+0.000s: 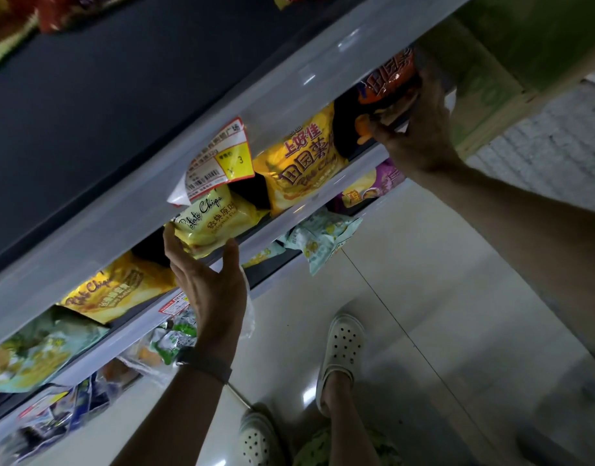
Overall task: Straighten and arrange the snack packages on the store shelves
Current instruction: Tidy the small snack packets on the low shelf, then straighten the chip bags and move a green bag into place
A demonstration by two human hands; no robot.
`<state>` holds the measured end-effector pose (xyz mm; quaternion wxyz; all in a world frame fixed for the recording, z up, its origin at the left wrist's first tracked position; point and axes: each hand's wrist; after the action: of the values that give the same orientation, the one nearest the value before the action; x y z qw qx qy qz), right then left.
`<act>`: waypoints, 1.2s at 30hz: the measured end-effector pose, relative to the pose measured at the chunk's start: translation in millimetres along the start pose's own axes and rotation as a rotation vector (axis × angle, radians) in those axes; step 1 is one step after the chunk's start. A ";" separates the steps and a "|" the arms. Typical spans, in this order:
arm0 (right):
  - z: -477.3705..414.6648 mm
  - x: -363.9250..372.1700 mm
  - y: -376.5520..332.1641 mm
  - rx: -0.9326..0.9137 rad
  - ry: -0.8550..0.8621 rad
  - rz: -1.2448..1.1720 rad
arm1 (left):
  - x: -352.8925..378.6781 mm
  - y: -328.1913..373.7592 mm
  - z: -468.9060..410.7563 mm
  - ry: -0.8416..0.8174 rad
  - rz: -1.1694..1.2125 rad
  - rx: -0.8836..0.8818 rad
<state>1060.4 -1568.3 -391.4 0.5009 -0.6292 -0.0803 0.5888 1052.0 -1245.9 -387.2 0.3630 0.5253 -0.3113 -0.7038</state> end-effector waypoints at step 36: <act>457.0 -1.1 -295.0 -0.041 -0.464 0.480 | -320.3 83.9 222.4 -0.636 -0.611 0.086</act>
<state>828.9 -1181.0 -87.6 0.3034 -0.4893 -0.0534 0.8159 911.8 -1010.4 -97.4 0.0020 0.3651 -0.2668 -0.8919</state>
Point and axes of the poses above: each hand's wrist, its own z-axis away from the middle knuckle, its own x-axis out of the palm, y = z × x, and after that the axes turned 13 degrees about -y, right-handed
